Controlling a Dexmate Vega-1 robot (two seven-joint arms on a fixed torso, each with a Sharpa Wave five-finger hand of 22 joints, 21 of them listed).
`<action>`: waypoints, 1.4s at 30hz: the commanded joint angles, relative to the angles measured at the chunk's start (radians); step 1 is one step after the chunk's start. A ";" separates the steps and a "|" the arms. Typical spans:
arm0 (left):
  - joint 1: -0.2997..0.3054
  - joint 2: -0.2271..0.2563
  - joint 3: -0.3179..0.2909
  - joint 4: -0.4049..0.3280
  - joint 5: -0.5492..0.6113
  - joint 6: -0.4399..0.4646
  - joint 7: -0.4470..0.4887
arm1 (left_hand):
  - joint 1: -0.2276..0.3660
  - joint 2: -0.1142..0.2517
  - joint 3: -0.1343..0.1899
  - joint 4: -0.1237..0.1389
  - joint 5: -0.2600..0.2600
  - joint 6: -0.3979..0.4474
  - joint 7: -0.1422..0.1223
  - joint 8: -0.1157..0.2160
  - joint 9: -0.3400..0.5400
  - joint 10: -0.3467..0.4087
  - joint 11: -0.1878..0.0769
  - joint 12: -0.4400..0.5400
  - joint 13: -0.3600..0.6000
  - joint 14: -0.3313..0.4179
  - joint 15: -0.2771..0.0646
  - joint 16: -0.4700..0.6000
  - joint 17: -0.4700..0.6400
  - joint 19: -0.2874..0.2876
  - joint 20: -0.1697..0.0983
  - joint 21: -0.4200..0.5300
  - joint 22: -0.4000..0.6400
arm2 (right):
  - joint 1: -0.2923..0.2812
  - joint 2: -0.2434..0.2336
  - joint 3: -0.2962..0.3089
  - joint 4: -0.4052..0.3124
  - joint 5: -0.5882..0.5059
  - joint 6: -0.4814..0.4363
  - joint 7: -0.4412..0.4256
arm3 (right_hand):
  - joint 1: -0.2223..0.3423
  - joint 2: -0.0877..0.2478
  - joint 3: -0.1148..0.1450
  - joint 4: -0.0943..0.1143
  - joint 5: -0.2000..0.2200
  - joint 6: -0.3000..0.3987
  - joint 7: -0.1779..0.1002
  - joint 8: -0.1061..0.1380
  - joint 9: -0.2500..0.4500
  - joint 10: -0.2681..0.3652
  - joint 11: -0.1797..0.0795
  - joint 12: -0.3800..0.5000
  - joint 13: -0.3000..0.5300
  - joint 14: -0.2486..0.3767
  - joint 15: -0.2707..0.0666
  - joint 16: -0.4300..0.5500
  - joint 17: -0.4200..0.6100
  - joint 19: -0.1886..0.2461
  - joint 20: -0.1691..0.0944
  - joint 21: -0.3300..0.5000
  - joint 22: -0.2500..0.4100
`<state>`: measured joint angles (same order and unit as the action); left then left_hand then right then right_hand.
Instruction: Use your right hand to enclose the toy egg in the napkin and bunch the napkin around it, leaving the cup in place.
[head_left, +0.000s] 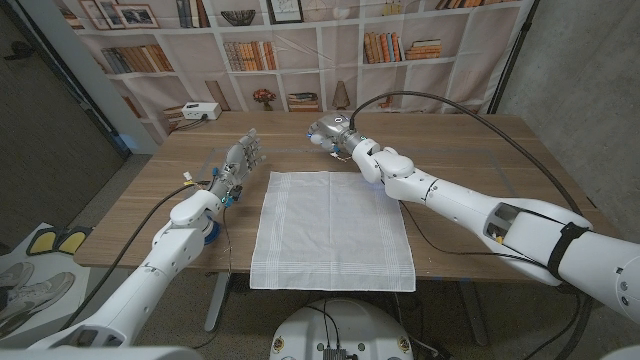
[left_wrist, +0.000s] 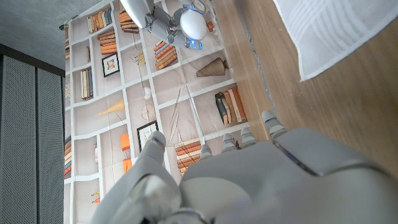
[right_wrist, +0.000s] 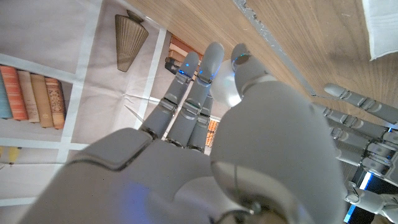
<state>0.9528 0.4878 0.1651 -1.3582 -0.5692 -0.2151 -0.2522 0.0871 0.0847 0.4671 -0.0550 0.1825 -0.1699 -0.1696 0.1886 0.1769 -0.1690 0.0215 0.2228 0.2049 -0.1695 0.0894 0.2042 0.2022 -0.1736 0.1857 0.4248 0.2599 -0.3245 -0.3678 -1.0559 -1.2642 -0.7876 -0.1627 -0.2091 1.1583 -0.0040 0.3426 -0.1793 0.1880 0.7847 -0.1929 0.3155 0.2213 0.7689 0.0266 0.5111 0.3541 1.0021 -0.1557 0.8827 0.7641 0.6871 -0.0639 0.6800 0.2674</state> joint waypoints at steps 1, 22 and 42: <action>-0.041 0.002 0.018 0.031 0.000 -0.012 -0.045 | -0.009 0.001 -0.001 0.005 0.005 -0.034 0.003 -0.003 0.001 -0.049 0.004 0.006 0.003 -0.016 0.001 0.004 0.003 -0.081 0.006 -0.002 0.002 | -0.144 -0.107 0.097 -0.272 -0.012 -0.081 0.039 | 0.179 0.174 0.020 0.020 -0.003 0.154 0.139 0.002 0.004 0.151 -0.066 0.012 0.006 0.013 -0.075 -0.008 0.004 -0.004 -0.080 0.011 0.003; -0.079 0.008 0.032 0.077 -0.017 -0.042 -0.136 | -0.006 0.002 0.001 0.004 0.006 -0.031 0.005 -0.001 0.001 -0.041 0.003 0.009 0.003 -0.012 0.001 0.004 0.002 -0.077 0.005 -0.001 0.000 | -0.377 -0.199 0.188 -0.603 -0.093 -0.262 0.094 | 0.181 0.172 0.020 0.025 -0.005 0.157 0.143 -0.003 0.007 0.156 -0.066 0.020 0.019 0.026 -0.074 -0.012 0.023 -0.017 -0.074 0.031 0.003; -0.091 0.008 0.042 0.092 -0.021 -0.053 -0.171 | -0.006 0.000 0.001 0.004 0.006 -0.030 0.005 -0.001 0.001 -0.040 0.005 0.009 0.003 -0.011 0.001 0.004 0.001 -0.075 0.005 0.000 -0.003 | -0.536 -0.252 0.223 -0.790 -0.178 -0.342 0.150 | 0.186 0.170 0.020 0.027 -0.005 0.162 0.144 -0.008 0.010 0.158 -0.064 0.023 0.027 0.027 -0.074 -0.024 0.036 -0.029 -0.071 0.055 0.003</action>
<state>0.8709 0.4976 0.2002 -1.2768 -0.5884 -0.2604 -0.4050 0.0872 0.0847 0.4672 -0.0551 0.1824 -0.1699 -0.1697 0.1885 0.1770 -0.1690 0.0215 0.2228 0.2049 -0.1695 0.0894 0.2042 0.1998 -0.1736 0.1857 0.4248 0.2552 -0.7752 -0.5880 -0.8542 -1.9527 -0.9223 -0.4664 -0.0908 1.1703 -0.0071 0.3426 -0.1793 0.1855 0.8010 -0.1873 0.3083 0.2250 0.7689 0.0266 0.5291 0.3786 1.0240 -0.1629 0.8615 0.7946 0.6638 -0.0655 0.7267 0.2671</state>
